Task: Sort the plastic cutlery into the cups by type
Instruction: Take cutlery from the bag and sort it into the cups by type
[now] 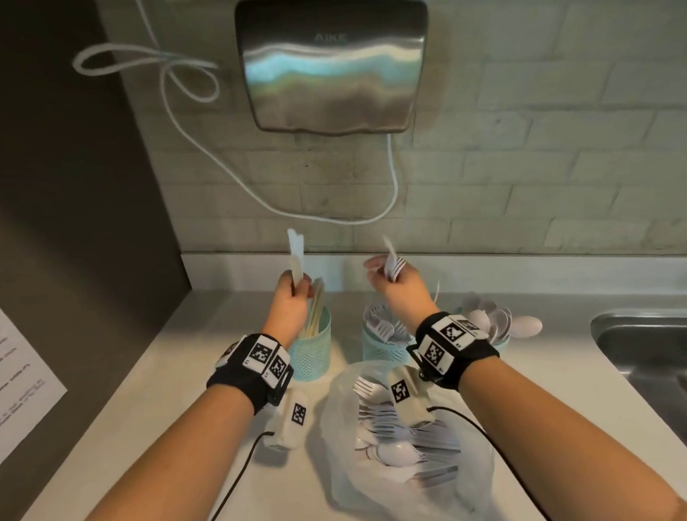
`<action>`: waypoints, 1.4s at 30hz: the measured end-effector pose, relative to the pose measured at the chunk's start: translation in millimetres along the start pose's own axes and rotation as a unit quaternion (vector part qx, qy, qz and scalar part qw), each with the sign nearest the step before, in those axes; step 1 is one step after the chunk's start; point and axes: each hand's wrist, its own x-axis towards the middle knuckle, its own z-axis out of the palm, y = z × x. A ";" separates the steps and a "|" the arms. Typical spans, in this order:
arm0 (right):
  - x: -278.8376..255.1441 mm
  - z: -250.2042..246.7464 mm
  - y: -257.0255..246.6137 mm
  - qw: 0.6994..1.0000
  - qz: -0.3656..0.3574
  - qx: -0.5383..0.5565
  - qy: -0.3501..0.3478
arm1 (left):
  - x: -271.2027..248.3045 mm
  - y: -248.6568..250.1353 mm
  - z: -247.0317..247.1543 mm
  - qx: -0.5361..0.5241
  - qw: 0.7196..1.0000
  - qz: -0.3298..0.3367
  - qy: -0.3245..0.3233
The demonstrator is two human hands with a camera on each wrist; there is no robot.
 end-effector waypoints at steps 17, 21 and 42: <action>-1.3 -2.9 15.3 0.959 0.055 -0.269 -0.067 | 5.6 -18.2 -1.0 0.237 0.967 -0.073 -0.055; -9.9 -28.0 -2.6 0.949 -0.098 -0.291 0.071 | 3.2 -16.8 -2.6 0.234 0.968 -0.072 -0.061; -3.2 -36.8 -2.7 0.853 0.024 -0.516 -0.081 | -5.4 -19.0 -5.0 0.225 0.972 -0.054 -0.043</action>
